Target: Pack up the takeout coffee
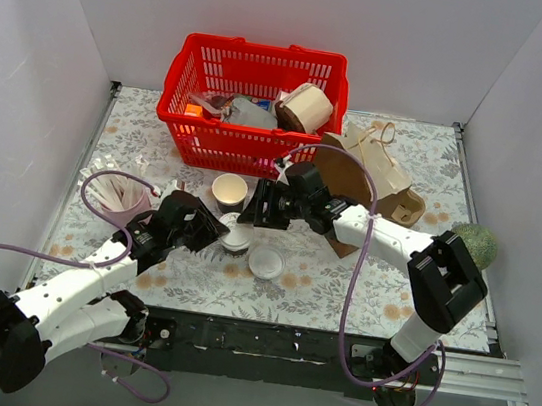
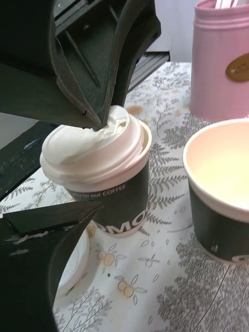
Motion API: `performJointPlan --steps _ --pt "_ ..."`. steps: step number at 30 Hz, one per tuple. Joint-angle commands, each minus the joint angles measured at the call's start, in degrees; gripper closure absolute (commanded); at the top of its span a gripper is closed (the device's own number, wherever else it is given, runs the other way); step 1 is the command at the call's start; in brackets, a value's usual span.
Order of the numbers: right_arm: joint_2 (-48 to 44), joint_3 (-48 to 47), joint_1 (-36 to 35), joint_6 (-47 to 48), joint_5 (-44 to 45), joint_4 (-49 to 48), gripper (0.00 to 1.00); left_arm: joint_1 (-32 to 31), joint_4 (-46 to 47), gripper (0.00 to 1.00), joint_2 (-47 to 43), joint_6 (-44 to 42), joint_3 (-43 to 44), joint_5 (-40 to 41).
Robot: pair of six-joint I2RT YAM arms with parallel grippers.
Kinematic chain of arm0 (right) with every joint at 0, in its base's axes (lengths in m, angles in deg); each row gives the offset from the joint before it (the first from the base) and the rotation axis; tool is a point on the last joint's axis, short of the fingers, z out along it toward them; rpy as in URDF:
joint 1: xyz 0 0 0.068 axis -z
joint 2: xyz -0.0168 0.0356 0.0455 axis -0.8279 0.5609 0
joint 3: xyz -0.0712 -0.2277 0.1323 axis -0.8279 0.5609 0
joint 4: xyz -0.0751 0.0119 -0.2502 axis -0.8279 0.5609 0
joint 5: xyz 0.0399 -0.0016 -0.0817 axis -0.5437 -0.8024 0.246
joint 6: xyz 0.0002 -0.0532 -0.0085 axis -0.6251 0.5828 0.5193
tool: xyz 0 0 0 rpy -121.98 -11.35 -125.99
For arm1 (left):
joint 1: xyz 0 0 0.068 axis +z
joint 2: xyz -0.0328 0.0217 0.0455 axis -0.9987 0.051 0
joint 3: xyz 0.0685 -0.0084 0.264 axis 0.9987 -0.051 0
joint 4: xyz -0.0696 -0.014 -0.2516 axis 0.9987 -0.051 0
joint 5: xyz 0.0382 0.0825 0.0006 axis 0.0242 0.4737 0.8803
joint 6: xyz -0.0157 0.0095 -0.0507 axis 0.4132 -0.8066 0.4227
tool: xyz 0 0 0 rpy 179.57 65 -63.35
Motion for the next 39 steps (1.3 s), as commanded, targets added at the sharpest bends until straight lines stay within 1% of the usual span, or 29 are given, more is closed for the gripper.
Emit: performJointPlan --steps 1,8,11,12,14,15,16,17,19,22,23,25,26,27,28,29,32,33,34,36,37,39 --pt "1.8 -1.6 -0.2 -2.5 -5.2 -5.8 0.33 0.1 -4.1 0.66 0.8 -0.9 -1.6 0.7" --pt "4.3 -2.8 -0.2 -2.9 -5.4 -5.0 0.33 0.1 -4.3 0.65 1.1 -0.9 -1.6 0.2" --pt "5.0 -1.9 -0.1 -3.7 -4.5 -5.1 0.37 0.1 -4.2 0.64 1.3 -0.9 -1.7 0.0" --pt "5.3 -1.7 -0.1 -3.8 -4.2 -5.3 0.39 0.1 -4.3 0.63 1.4 -1.1 -1.6 0.0" --pt "5.5 -0.8 -0.1 -4.5 -4.1 -5.9 0.48 0.1 -4.6 0.62 1.6 -1.2 -1.5 -0.2" --pt "5.7 -0.7 -0.1 -4.4 -4.0 -5.8 0.53 0.1 -4.8 0.61 1.6 -1.1 -1.5 -0.2" --pt "5.7 -0.3 -0.1 -4.5 -4.0 -5.2 0.61 0.1 -5.2 0.60 1.4 -1.1 -1.4 -0.2" --pt "5.7 -0.1 -0.1 -4.4 -3.9 -4.9 0.65 0.1 -5.5 0.59 1.3 -1.1 -1.4 -0.1" --pt "5.7 0.9 -0.1 -4.4 -3.9 -4.2 0.69 0.1 -5.7 0.57 0.8 -1.0 -1.8 -0.3" --pt "5.6 2.3 -0.2 -4.1 -4.2 -4.5 0.72 0.1 -5.7 0.57 0.3 -0.6 -2.5 -0.8" --pt "5.6 2.9 -0.1 -4.1 -4.2 -4.0 0.73 0.1 -5.6 0.58 0.2 -0.4 -3.2 -1.1" --pt "5.8 3.4 -0.2 -3.4 -3.3 -2.9 0.78 0.1 -5.7 0.60 0.2 -0.1 -3.9 -1.5" --pt "6.0 3.2 -0.2 -3.1 -3.3 -2.4 0.77 0.1 -5.6 0.62 0.2 -0.1 -4.5 -1.8" --pt "6.1 3.0 -0.2 -2.7 -3.1 -0.5 0.75 0.1 -5.5 0.62 0.0 0.0 -4.7 -2.0" --pt "6.0 2.8 -0.2 -1.9 -2.4 -0.2 0.68 0.1 -4.8 0.62 -0.1 -0.2 -4.8 -2.6" --pt "5.7 2.6 -0.3 -1.7 -2.4 -0.2 0.66 0.1 -4.3 0.62 -0.3 -0.3 -4.9 -3.1" --pt "4.2 1.8 -0.4 -0.9 -1.7 -0.6 0.59 0.1 -1.6 0.56 -1.7 -1.7 -5.0 -5.0" --pt "3.5 0.9 -0.5 -0.6 -1.6 -0.5 0.58 0.1 -0.9 0.50 -2.1 -2.2 -4.7 -5.0" --pt "3.2 0.3 -0.6 -0.3 -1.4 0.0 0.55 0.2 0.1 0.48 -2.8 -2.6 -4.7 -7.0" --pt "2.9 -0.6 -1.0 0.7 -1.2 0.1 0.53 0.1 0.2 0.43 -3.3 -3.1 -4.2 -7.0" --pt "3.0 -1.7 -1.2 1.2 -1.3 0.5 0.50 0.1 -0.2 0.40 -3.3 -3.3 -3.9 -6.8" --pt "3.6 -3.2 -1.2 2.3 -1.4 1.8 0.49 0.1 -0.4 0.37 -3.2 -3.5 -3.6 -6.1"
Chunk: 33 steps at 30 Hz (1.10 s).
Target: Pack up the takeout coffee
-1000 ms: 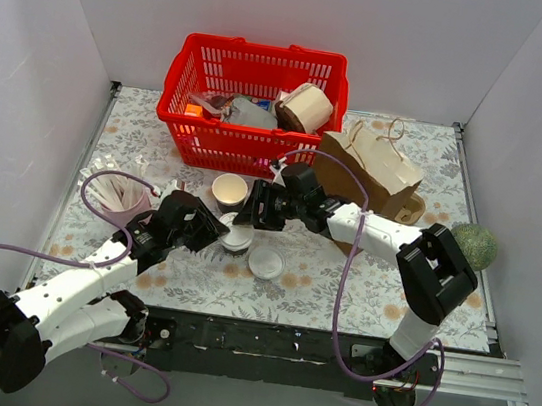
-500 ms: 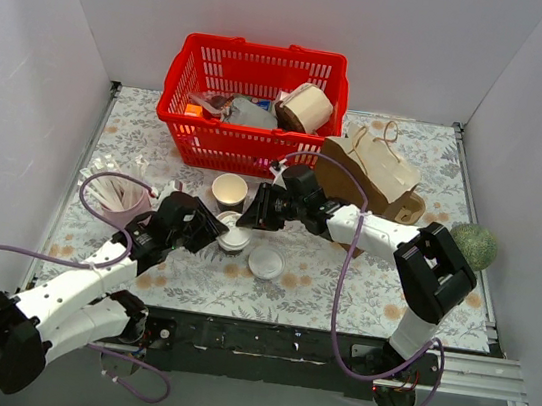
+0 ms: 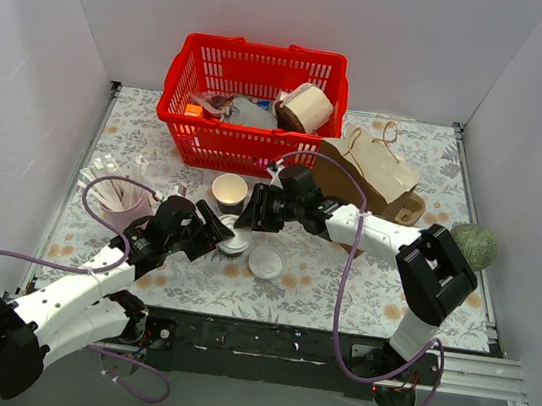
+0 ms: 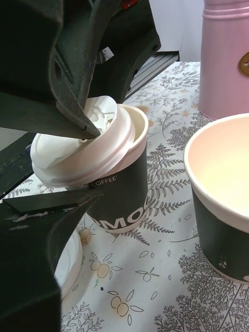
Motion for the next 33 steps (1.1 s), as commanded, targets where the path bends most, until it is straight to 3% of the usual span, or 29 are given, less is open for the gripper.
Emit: performJointPlan --steps 1,4,8,14,25,28,30,33 --pt "0.2 -4.8 -0.8 3.7 2.3 6.7 0.49 -0.2 -2.5 0.36 -0.7 -2.1 0.0 -1.5" --pt "1.4 -6.3 -0.9 4.4 2.9 8.6 0.49 -0.2 -2.7 0.33 -0.8 -2.4 0.3 -1.5" --pt "2.2 -8.3 -1.6 4.9 4.8 10.8 0.48 -0.3 -2.7 0.10 -2.9 -3.7 1.1 -0.1" --pt "3.3 -10.3 -2.9 5.5 5.9 12.1 0.48 0.5 -4.6 0.02 -4.4 -5.0 2.8 3.1" --pt "3.3 -12.1 -3.9 6.6 8.3 13.7 0.47 3.8 -5.8 0.02 -4.6 -8.3 6.9 7.8" --pt "3.3 -12.3 -3.9 6.8 8.3 14.0 0.46 6.1 -1.6 0.03 -3.2 -12.8 5.9 2.6" --pt "3.3 -12.4 -3.9 6.8 8.3 14.0 0.46 8.1 -0.2 0.11 -1.3 -15.4 5.8 -4.1" --pt "3.4 -12.6 -4.0 7.0 8.0 14.0 0.47 9.7 0.0 0.19 0.5 -16.7 5.6 -7.4"
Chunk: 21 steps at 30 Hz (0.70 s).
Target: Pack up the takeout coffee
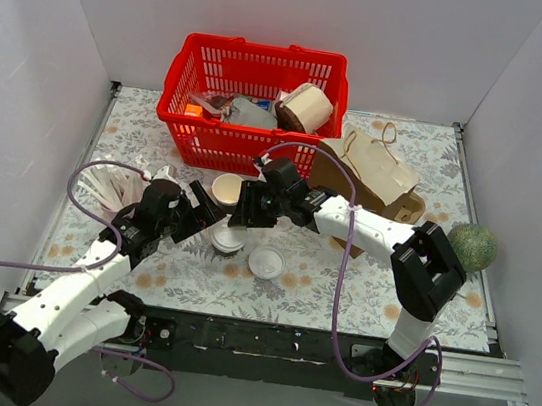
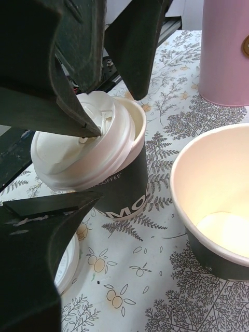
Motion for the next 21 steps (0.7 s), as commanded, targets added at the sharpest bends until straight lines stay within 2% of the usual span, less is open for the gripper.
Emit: performJointPlan --steps 1,7,12,21 --pt "0.5 -2.2 -0.3 1.4 0.8 1.3 0.47 2.2 2.6 0.20 1.7 -4.7 0.1 -8.5" --pt "1.3 -3.3 -0.4 1.8 0.0 1.2 0.48 3.1 3.8 0.28 2.3 -5.0 -0.8 -9.7" --pt "1.9 -4.3 -0.7 2.0 -0.5 1.2 0.48 3.0 4.9 0.40 3.3 -5.2 -1.8 -12.6" --pt "3.5 -5.9 -1.3 2.8 -1.5 0.2 0.48 3.0 4.5 0.50 2.4 -5.0 -2.4 -12.3"
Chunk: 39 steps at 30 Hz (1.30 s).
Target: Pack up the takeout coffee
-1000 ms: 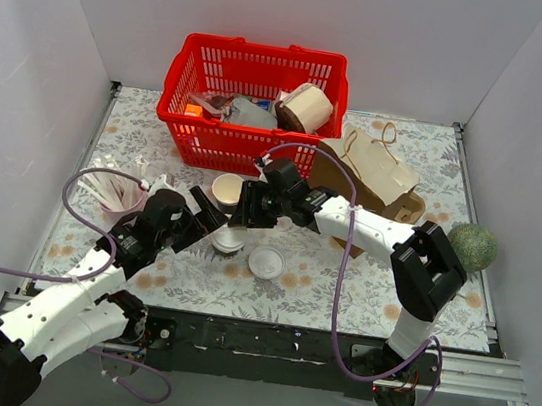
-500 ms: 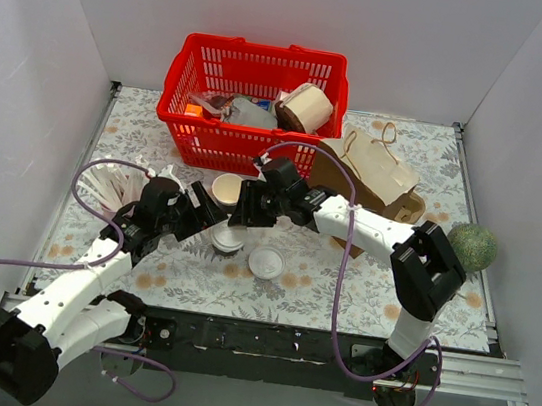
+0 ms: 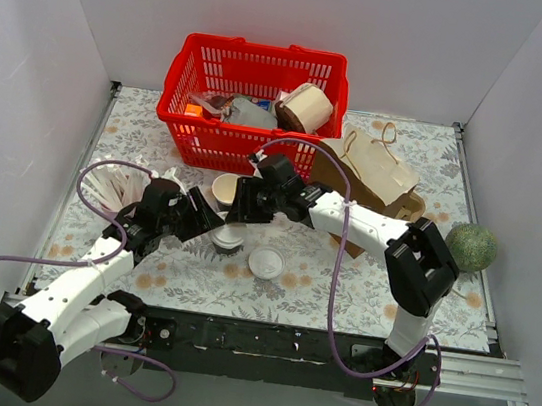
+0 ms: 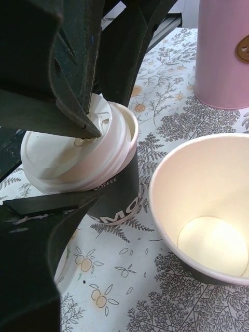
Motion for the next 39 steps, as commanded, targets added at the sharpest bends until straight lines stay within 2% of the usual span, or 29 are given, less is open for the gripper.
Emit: performJointPlan --steps 1,2,7,12,19,32,36,39 --pt "1.5 -2.8 -1.1 1.1 -1.9 -0.7 0.48 0.0 1.1 0.52 -1.0 -0.3 -0.8 -2.0" --pt "1.6 -2.9 -1.2 1.1 -1.9 -0.8 0.49 0.0 1.2 0.56 -0.4 -0.3 -0.9 -2.2" --pt "1.6 -3.0 -1.3 2.1 -2.4 -1.6 0.48 0.0 1.7 0.59 0.8 -0.3 -0.9 -3.2" --pt "1.5 -2.7 -1.4 3.1 -2.5 -1.4 0.46 0.0 1.5 0.70 0.4 0.4 -1.1 -3.2" --pt "-3.5 -0.5 -1.4 3.8 3.0 0.9 0.39 -0.1 -0.9 0.74 0.3 1.9 -1.1 -0.3" --pt "-6.5 0.6 -1.2 2.4 7.7 8.3 0.37 -0.1 -1.2 0.71 -0.5 2.9 -0.8 -1.0" --pt "-7.9 3.6 -0.8 1.8 7.2 7.3 0.39 0.0 0.1 0.62 -0.7 2.2 -0.9 -3.2" --pt "-8.1 4.3 -0.7 1.2 5.5 5.8 0.45 0.0 0.6 0.56 -1.0 1.9 -1.1 -4.5"
